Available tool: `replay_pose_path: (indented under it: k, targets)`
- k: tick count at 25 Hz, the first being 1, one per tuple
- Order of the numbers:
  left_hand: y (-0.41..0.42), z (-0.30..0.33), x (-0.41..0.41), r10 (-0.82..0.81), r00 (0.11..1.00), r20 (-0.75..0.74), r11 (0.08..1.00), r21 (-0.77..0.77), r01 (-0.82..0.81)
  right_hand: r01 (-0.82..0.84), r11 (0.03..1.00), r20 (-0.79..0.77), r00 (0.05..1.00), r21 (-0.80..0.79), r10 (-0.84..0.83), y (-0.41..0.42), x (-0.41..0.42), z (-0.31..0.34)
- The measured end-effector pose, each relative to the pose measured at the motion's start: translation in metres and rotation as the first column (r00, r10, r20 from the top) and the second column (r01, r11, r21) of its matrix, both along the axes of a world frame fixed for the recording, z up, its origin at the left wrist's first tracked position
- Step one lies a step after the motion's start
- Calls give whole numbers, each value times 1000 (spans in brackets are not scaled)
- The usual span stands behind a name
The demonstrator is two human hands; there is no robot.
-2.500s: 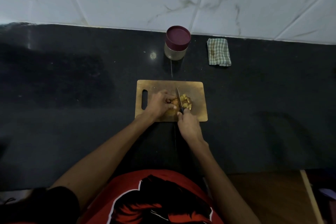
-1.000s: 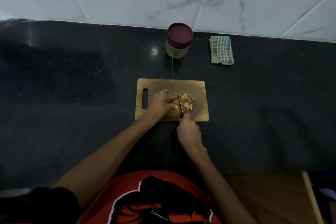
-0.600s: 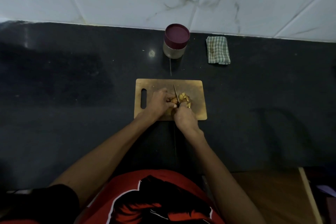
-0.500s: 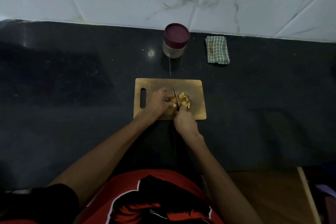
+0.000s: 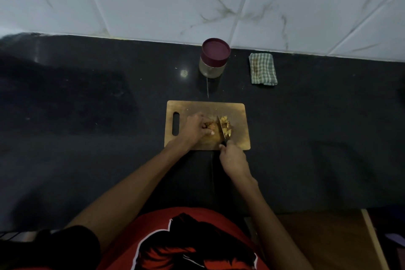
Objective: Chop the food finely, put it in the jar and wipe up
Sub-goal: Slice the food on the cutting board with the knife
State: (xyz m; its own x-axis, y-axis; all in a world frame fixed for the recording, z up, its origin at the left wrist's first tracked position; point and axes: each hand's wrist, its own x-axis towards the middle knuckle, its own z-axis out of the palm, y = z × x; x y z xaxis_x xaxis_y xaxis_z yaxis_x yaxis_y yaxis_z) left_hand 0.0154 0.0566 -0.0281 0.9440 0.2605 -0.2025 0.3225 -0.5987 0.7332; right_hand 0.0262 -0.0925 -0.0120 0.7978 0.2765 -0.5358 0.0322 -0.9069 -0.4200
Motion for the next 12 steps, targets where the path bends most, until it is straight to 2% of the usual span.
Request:
replay_pose_path:
  k: [12]
  targets:
    - [1,3,0,-70,998,1,996,62,70,-13,998,33,999,66,11,1,-8,5]
